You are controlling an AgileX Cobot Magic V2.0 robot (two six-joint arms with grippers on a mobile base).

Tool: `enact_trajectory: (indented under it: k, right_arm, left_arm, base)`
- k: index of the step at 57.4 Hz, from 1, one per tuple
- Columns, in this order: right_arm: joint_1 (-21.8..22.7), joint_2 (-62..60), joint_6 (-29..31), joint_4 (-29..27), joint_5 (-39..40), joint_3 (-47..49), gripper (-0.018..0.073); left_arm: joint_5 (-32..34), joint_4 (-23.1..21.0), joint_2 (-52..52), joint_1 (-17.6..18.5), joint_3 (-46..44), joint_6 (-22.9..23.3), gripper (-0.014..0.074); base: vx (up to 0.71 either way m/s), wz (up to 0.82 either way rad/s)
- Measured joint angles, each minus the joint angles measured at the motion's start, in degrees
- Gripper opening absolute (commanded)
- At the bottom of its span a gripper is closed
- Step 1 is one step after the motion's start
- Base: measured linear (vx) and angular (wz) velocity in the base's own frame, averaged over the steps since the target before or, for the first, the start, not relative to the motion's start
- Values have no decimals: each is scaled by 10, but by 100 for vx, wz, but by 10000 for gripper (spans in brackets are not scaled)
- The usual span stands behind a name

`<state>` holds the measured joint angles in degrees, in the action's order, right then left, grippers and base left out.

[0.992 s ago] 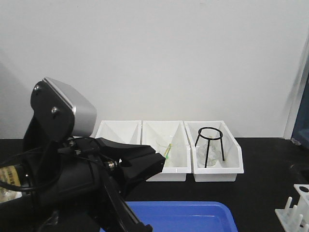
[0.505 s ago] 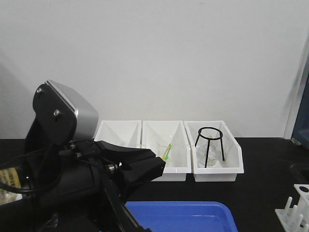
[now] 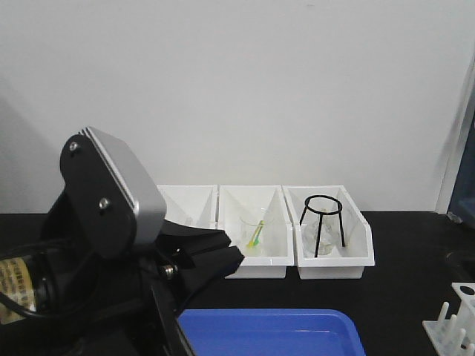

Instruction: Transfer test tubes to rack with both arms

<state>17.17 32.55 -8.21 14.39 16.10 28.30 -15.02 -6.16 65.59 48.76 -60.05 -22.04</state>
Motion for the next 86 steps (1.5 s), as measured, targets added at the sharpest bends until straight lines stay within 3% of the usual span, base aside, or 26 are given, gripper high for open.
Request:
enact_trajectory:
  k: [5,11,18,25,35,44,45,46,56,86]
  right_arm:
    - [0,0,0,0,0,0,-7]
    - [0,0,0,0,0,0,-7]
    - [0,0,0,0,0,0,-7]
    - [0,0,0,0,-1,0,-7]
    - [0,0,0,0,-1,0,-7]
    - [0,0,0,0,-1,0,-7]
    - [0,0,0,0,-3,0,-7]
    - [0,0,0,1,-3,0,-7]
    - [0,-1,0,1,-4,0,-7]
    - [0,-1,0,2,-4,0,-7]
  left_arm:
    - [-36,37,-9,-36,0,25,-20]
    - [-88,50,-53,-107,12,45,-20]
    - [-85,67,-130,-178,82,50,-20]
    - [-30,70,-255,-242,219,52,-20]
    - [25,66,-449,-301,408,54,-20]
    - [32,34,-595,-348,546,56,-20]
    - [44,8,-654,-376,605,57,-20]
    - [47,6,-656,-381,608,57,-20]
    - [76,1,-661,-404,617,65,-20]
    - [77,-3,-661,-407,617,72,-20]
  base:
    - [0,0]
    - [0,0]
    - [0,0]
    - [0,0]
    - [0,0]
    - [0,0]
    - [0,0]
    - [0,1]
    - [0,0]
    - [0,0]
